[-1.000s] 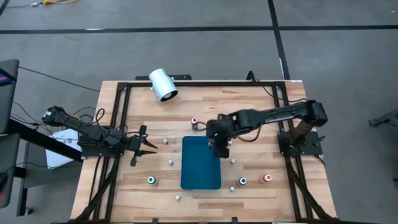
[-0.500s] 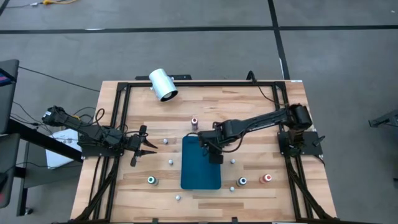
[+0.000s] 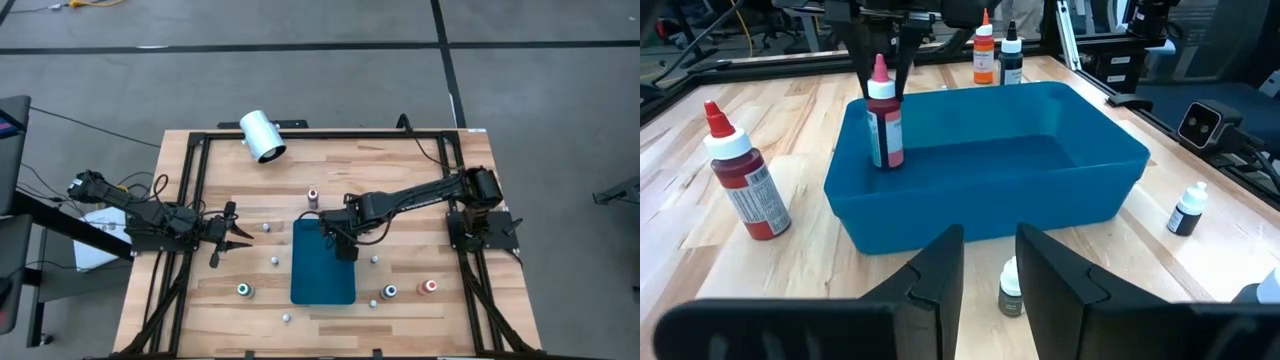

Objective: Pick & Place food coloring
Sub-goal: Put the big pink food coloring bottle into the blue container

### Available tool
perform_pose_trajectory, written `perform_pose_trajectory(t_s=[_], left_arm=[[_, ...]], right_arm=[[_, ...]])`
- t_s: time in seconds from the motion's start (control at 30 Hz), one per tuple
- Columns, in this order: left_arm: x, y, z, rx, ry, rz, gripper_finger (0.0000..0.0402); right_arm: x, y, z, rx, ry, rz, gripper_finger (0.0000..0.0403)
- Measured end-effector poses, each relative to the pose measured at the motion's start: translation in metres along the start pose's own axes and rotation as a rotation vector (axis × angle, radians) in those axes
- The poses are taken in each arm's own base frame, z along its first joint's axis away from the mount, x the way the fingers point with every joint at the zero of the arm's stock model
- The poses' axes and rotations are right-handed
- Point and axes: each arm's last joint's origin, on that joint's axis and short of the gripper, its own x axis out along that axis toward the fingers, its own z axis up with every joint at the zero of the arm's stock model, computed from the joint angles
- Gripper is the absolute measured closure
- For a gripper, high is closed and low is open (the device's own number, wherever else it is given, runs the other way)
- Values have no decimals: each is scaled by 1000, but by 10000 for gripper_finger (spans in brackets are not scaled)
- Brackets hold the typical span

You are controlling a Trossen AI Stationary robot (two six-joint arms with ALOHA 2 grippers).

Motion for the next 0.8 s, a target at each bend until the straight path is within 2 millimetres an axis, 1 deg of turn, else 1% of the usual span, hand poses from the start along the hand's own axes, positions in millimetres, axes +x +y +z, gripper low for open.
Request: perform_pose_trajectory(t_s=[0.57,0.8], left_arm=[[0,0,0,-1,0,-2,314],[0,0,0,-2,0,-2,314]], right_arm=[[0,-1,-3,-2,21,2,273],[0,-1,-3,-2,22,3,257]])
